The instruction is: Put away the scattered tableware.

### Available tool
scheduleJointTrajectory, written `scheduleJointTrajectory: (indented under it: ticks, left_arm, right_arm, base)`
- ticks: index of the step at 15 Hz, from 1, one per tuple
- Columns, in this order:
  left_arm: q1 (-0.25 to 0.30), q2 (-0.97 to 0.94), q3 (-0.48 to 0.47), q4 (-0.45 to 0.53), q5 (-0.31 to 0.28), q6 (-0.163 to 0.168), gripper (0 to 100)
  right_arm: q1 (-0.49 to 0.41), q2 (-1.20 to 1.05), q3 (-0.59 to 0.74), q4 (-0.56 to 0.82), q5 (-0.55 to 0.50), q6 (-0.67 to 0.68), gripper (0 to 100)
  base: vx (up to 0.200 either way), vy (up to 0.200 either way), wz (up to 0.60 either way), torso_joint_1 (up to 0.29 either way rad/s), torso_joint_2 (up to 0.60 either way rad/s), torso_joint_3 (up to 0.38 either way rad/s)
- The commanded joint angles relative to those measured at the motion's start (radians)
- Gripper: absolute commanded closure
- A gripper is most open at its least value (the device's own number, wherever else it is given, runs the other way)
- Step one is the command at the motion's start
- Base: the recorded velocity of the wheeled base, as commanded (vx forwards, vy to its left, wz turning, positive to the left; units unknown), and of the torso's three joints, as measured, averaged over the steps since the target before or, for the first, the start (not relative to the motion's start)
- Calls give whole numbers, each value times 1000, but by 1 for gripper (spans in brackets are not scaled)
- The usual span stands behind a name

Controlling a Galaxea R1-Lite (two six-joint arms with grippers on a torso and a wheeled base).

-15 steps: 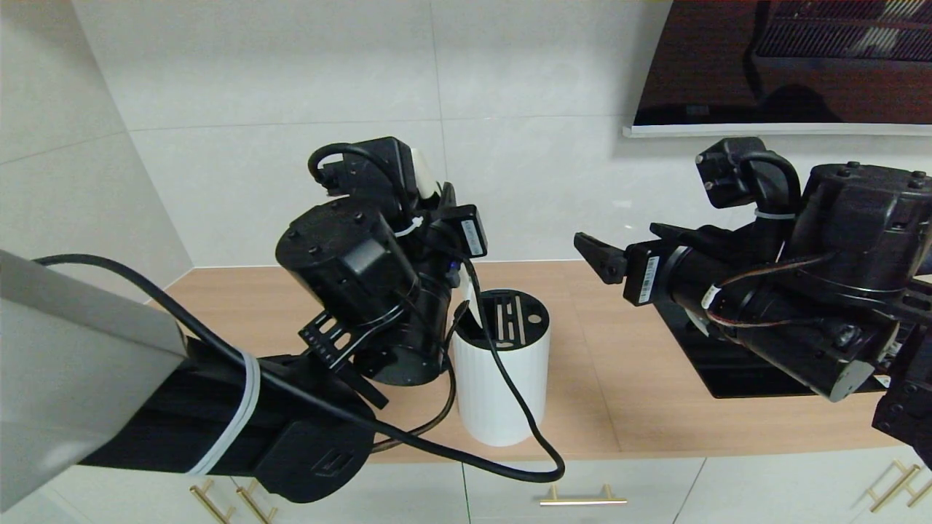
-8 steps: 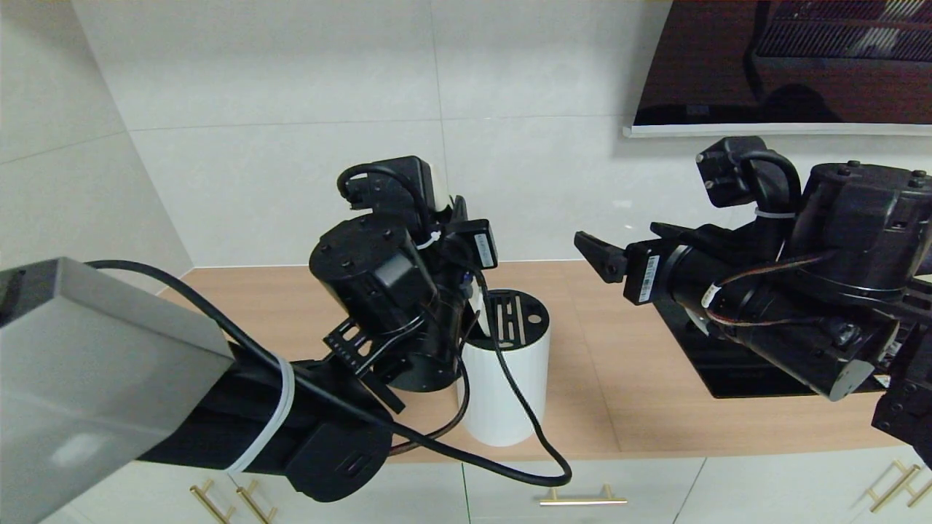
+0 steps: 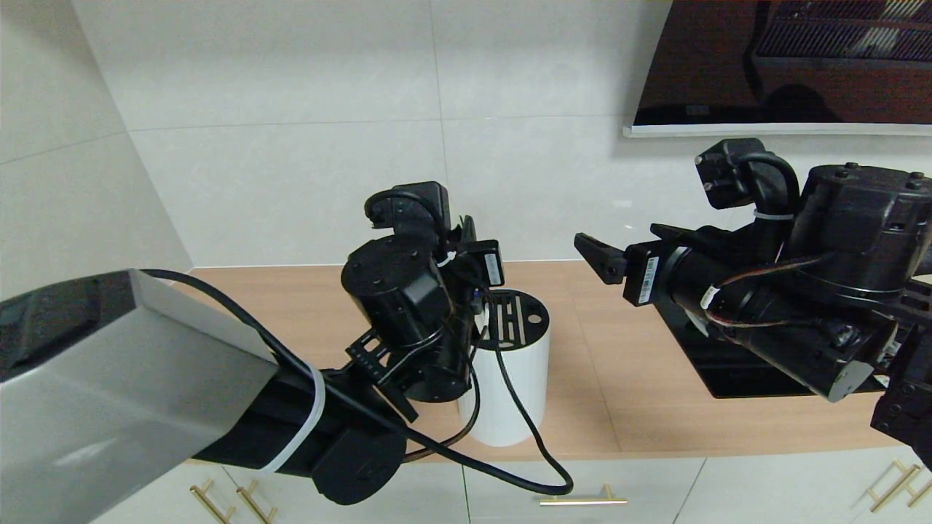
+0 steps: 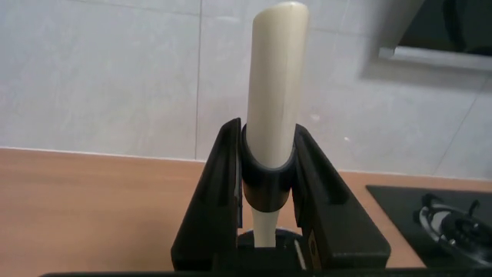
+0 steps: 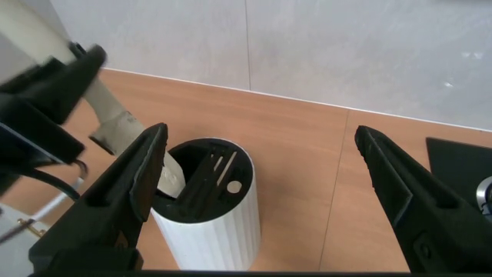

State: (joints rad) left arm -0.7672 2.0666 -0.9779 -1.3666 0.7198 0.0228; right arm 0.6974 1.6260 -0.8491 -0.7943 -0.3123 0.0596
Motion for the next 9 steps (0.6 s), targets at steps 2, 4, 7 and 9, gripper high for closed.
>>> scheduleJointTrajectory:
  ticks: [2,4,7,9]
  left_arm:
    - [-3,41,4,-2,0,-3,100]
    - [-4,53,4,0,-2,-14,100]
    - [-7,86,4,-8,-3,-18,100]
    - [-7,119,1,-34,-10,-17,100]
  right_arm:
    - [1,3,1,0,1,0,0]
    - [1,6,1,0,-1,0,0]
    - [1,6,2,0,-1,0,0]
    - [1,9,2,0,-1,0,0]
  base:
    - [0,0,0,0,0,0]
    - [0,0,0,0,0,0]
    - [0,0,0,0,0,0]
    - [0,0,0,0,0,0]
